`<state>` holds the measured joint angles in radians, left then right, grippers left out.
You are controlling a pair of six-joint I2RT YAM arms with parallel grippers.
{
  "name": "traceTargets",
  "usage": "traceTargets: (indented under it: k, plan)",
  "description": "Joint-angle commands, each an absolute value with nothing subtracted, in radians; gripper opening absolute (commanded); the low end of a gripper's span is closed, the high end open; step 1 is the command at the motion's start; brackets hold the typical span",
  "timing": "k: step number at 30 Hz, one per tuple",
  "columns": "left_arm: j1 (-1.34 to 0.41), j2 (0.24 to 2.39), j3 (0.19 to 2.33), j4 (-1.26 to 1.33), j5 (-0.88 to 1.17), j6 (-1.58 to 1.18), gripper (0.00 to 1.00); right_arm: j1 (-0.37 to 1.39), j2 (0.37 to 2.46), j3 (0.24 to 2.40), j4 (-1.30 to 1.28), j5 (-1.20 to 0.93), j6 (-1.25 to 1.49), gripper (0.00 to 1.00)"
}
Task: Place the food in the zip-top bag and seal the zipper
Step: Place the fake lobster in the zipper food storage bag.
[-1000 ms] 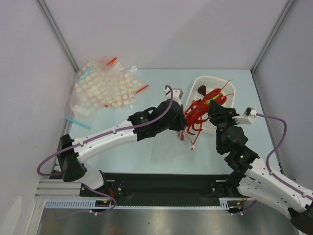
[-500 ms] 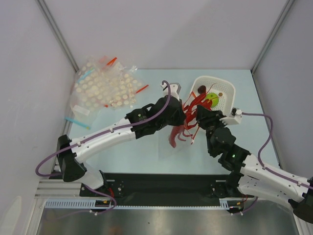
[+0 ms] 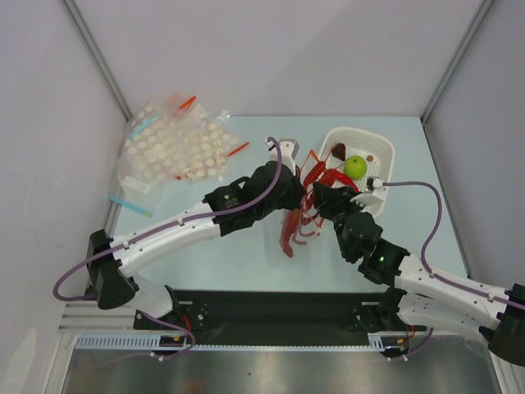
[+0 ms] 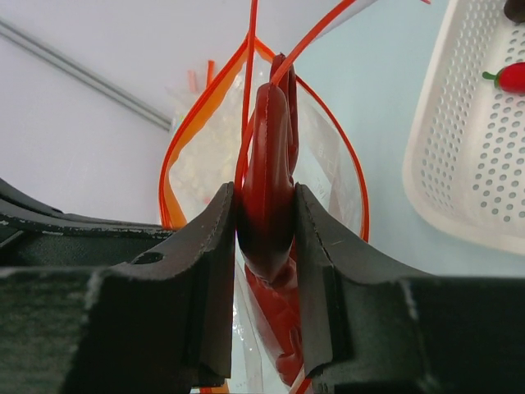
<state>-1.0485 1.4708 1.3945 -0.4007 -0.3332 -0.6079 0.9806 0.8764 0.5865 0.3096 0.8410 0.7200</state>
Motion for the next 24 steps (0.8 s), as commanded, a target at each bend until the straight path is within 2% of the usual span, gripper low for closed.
traceTargets:
  k: [1,8,10,15,24]
  plan:
    - [-1.045,1.422,1.362,-0.290,-0.333,-0.525,0.00,0.985,0.879,0.623,0.393,0.793,0.655,0.00]
    - [-1.046,1.422,1.385,-0.291,-0.380,-0.500,0.00,0.986,0.859,0.675,0.302,0.802,0.739,0.00]
    - [-1.045,1.410,1.414,-0.305,-0.359,-0.495,0.00,0.986,0.854,0.698,0.311,0.738,0.691,0.00]
    - [-1.046,1.339,1.425,-0.279,-0.324,-0.483,0.00,0.985,0.888,0.847,0.112,0.660,0.713,0.00]
    - [-1.045,1.256,1.318,-0.177,-0.394,-0.425,0.00,0.985,0.949,0.802,0.175,0.496,0.651,0.00]
